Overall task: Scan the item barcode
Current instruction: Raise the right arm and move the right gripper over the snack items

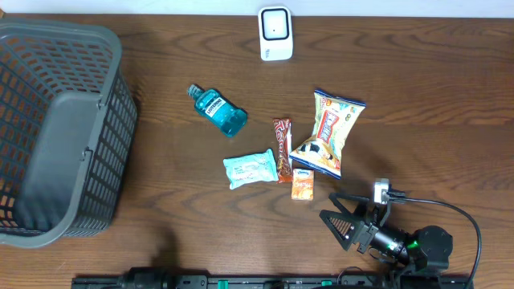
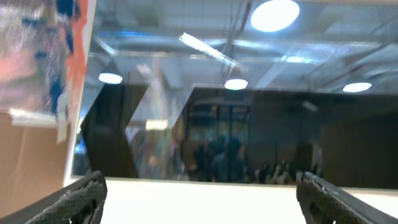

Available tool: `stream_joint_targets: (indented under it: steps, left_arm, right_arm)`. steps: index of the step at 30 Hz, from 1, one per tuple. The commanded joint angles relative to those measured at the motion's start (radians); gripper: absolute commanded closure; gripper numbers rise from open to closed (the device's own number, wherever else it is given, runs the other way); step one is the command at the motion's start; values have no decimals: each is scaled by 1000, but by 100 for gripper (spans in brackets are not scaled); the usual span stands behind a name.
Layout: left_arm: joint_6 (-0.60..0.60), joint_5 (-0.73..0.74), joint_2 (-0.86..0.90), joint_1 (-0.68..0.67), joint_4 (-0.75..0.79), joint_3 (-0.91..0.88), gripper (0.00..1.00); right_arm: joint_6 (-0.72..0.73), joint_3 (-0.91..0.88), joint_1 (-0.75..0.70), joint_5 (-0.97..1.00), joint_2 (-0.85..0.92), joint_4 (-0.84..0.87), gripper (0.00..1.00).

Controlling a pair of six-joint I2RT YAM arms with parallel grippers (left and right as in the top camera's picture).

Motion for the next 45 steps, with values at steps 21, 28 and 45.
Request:
stream_joint_targets:
  steps: [21, 28, 45]
  left_arm:
    - [-105, -22, 0, 98, 10, -4, 2]
    - [-105, -22, 19, 98, 63, -6, 2]
    - [-105, -22, 20, 136, 69, -31, 2]
  right_arm:
    - [8, 0, -11, 63, 6, -15, 1]
    - [-11, 23, -28, 118, 111, -8, 1]
    - [-466, 809, -5, 538, 906, -592, 1]
